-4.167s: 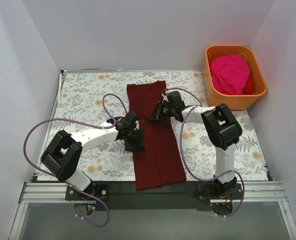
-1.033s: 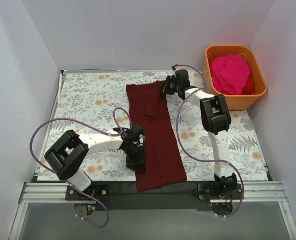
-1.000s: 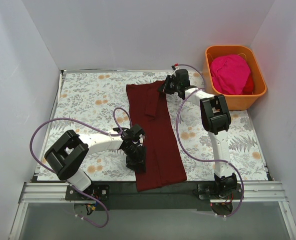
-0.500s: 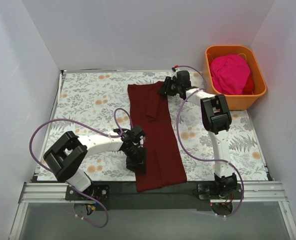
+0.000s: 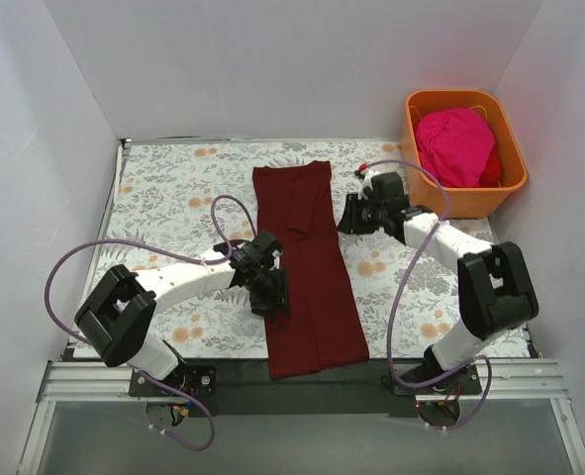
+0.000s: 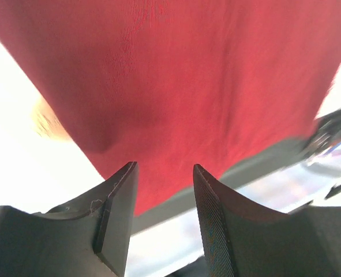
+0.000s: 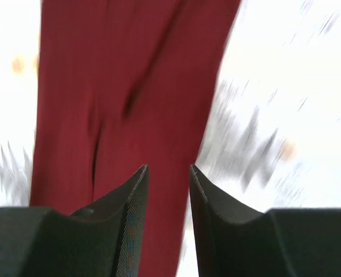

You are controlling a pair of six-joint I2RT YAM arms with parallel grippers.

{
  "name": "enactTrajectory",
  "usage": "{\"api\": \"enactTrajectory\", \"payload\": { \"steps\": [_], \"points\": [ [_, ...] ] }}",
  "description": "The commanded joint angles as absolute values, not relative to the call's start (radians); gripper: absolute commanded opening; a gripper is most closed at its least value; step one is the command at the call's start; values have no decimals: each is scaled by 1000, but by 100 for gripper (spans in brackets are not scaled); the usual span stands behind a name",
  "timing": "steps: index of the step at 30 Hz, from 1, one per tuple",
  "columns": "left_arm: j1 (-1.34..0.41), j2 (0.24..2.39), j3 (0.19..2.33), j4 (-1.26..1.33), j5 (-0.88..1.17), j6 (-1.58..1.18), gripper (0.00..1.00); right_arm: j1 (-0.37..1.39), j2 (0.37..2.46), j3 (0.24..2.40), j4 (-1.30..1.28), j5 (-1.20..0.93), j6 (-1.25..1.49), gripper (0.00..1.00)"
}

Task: Fold and stack the t-shirts
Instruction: Fold the tshirt

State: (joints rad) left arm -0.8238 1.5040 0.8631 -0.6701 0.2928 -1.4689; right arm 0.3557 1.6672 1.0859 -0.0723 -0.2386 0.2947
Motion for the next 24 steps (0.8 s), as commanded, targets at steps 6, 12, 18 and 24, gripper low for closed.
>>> {"api": "enactTrajectory", "payload": {
  "steps": [6,12,18,24],
  "points": [
    [-598,1617,1001,-549,130,-1444,41,561,1473,795,-190,-181,307,41],
    [-538,1869,1267,-541,42,-1398,39,574,1545,830,-167,-189,314,42],
    [-511,2049,1471,-546,12,-1375,38,574,1643,873,-147,-166,302,41],
    [-482,2244,1656,-587,-12,-1339,38,565,1753,951,-146,-138,279,41]
  ]
}}
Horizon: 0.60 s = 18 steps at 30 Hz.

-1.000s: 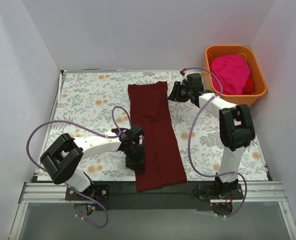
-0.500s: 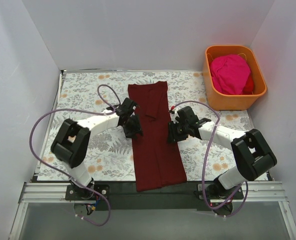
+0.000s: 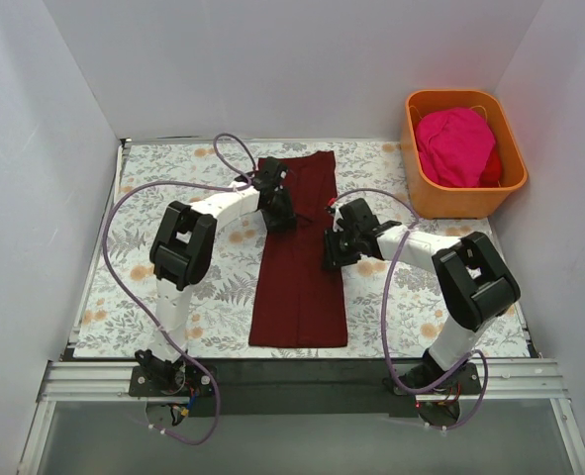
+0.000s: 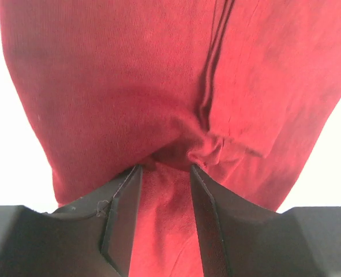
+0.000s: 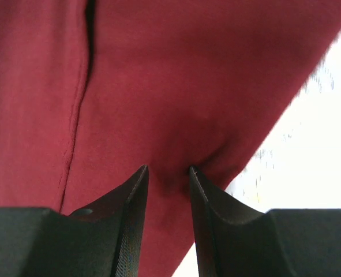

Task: Fold and stack the t-shirts
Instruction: Fold the tshirt

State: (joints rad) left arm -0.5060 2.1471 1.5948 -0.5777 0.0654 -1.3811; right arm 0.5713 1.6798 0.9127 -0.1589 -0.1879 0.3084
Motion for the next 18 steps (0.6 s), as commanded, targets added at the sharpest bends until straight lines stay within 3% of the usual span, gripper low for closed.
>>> {"api": "enactTrajectory", "payload": {
  "steps": [1,4,9,13,18],
  "points": [
    [-477,2264,1681,-607,-9,-1336,38,561,1765,965,-147,-134,272,41],
    [-476,2298,1738,-646,30,-1330,39,555,1772,1014,-178,-120,258,41],
    [-477,2078,1599,-644,69,-1328,47,575,1645,1032,-364,-92,250,50],
    [-492,1809,1343,-635,17,-1331,69,620,1527,977,-507,-41,311,57],
    [-514,1531,1108,-710,-18,-1356,86,692,1372,838,-563,-81,449,59]
  ]
}}
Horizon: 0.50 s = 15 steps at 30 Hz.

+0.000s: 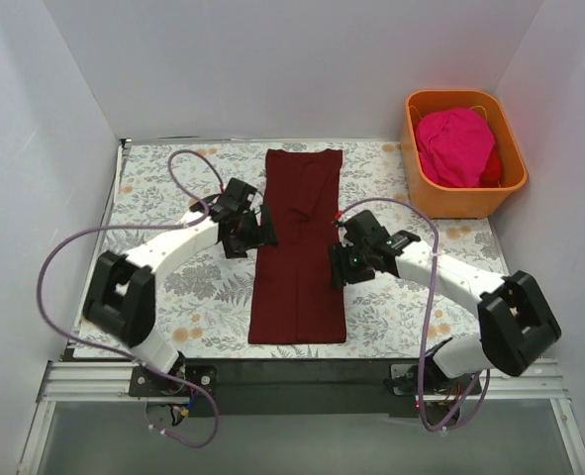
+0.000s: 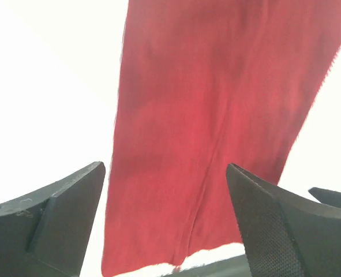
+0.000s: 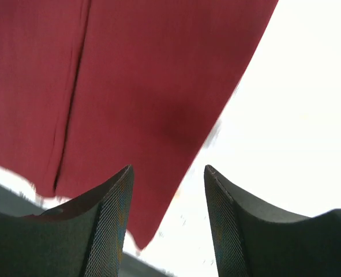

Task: Fold and stack the t-shirts
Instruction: Fold the tshirt

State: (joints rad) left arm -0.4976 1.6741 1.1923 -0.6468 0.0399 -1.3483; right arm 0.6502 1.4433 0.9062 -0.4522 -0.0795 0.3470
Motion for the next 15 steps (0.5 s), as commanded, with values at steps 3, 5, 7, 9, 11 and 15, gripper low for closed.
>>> {"api": "enactTrajectory", "payload": {
  "steps": [3,5,7,9,11,15],
  "points": [
    [-526,1372,962,-739,-2,-1382,96,727,1312,761,-563,-107,498,59],
    [-531,1272,911,-762,41,-1397,98,741,1296,729,-561,-115,531,59],
    [-535,1221,862,-810,38,-1407,98,753,1285,713,-554,-138,551,59],
    [-537,1160,822,-842,46,-1414,98,770,1284,700,-552,-149,561,59],
    [-535,1137,801,-857,80,-1423,98,776,1284,687,-548,-158,577,59],
    [-555,1112,752,-880,139,-1463,98,785,1292,632,-509,-196,591,54]
  ]
}}
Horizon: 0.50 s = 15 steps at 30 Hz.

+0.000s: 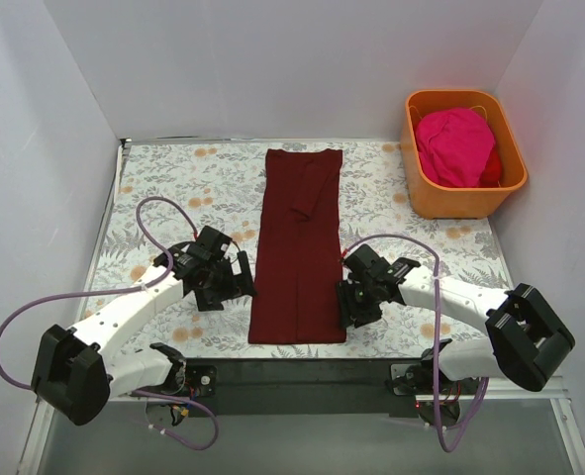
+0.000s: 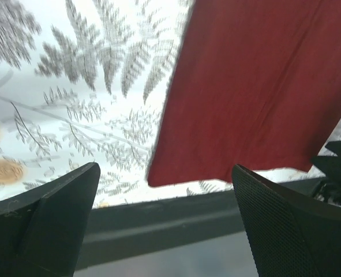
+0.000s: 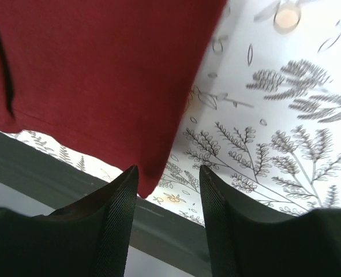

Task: Fold and stack the t-shirts
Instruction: Fold the tshirt

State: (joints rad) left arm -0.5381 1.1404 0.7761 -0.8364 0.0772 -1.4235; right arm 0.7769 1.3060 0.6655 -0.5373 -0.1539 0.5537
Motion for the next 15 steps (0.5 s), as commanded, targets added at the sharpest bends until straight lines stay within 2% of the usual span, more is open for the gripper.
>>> {"api": "enactTrajectory", "payload": {
  "steps": [1,4,10,15],
  "points": [
    [-572,1112,738,-882,146,-1471,98,784,1293,623,-506,-202,594,52],
    [-615,1121,712,-881,158,-1505,95,787,1290,585,-476,-222,600,47],
    [-732,1190,704,-853,164,-1581,94,787,1301,558,-446,-238,603,38],
    [-761,1206,710,-848,169,-1600,90,787,1292,549,-446,-247,601,30]
  ]
}}
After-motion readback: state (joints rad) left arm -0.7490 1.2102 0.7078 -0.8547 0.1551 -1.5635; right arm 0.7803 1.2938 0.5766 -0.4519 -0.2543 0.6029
